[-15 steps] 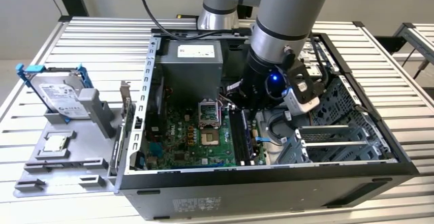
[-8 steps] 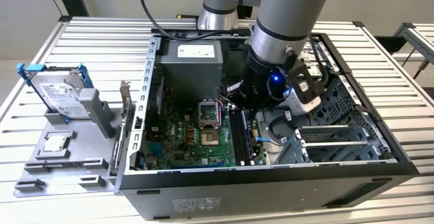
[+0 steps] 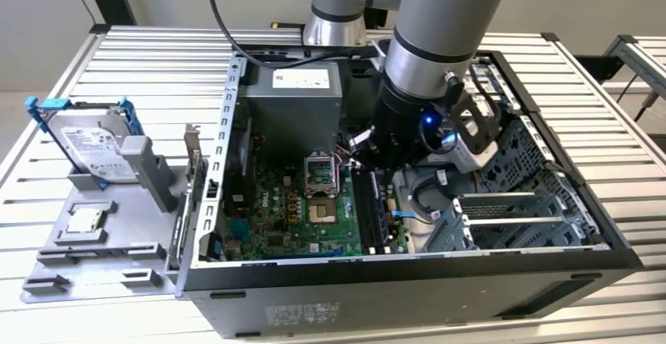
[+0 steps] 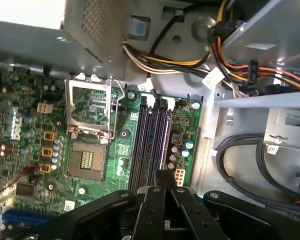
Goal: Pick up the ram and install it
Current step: 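Insert the ram into the slot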
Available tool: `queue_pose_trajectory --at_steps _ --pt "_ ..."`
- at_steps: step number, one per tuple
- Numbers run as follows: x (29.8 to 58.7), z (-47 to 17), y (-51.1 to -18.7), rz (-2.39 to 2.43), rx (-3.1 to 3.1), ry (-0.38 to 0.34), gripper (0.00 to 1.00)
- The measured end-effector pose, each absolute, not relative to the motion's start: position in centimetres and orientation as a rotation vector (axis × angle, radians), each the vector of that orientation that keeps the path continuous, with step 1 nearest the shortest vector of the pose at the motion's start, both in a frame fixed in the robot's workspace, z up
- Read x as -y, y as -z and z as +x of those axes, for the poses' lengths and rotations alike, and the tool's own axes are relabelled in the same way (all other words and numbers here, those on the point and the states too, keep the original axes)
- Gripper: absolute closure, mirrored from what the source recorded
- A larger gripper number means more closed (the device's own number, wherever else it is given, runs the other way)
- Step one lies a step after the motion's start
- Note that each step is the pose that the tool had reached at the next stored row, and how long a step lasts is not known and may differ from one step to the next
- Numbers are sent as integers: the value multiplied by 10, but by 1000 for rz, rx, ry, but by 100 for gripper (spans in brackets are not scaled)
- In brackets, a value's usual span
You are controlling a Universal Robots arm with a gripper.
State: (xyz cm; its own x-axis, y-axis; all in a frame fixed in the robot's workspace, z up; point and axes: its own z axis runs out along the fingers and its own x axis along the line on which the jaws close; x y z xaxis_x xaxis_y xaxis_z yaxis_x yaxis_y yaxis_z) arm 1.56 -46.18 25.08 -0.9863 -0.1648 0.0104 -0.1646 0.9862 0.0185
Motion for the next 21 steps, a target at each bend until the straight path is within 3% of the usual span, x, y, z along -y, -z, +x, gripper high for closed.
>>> queue_pose_trajectory --at_steps 21 --pt "462 16 -251 460 3095 26 100"
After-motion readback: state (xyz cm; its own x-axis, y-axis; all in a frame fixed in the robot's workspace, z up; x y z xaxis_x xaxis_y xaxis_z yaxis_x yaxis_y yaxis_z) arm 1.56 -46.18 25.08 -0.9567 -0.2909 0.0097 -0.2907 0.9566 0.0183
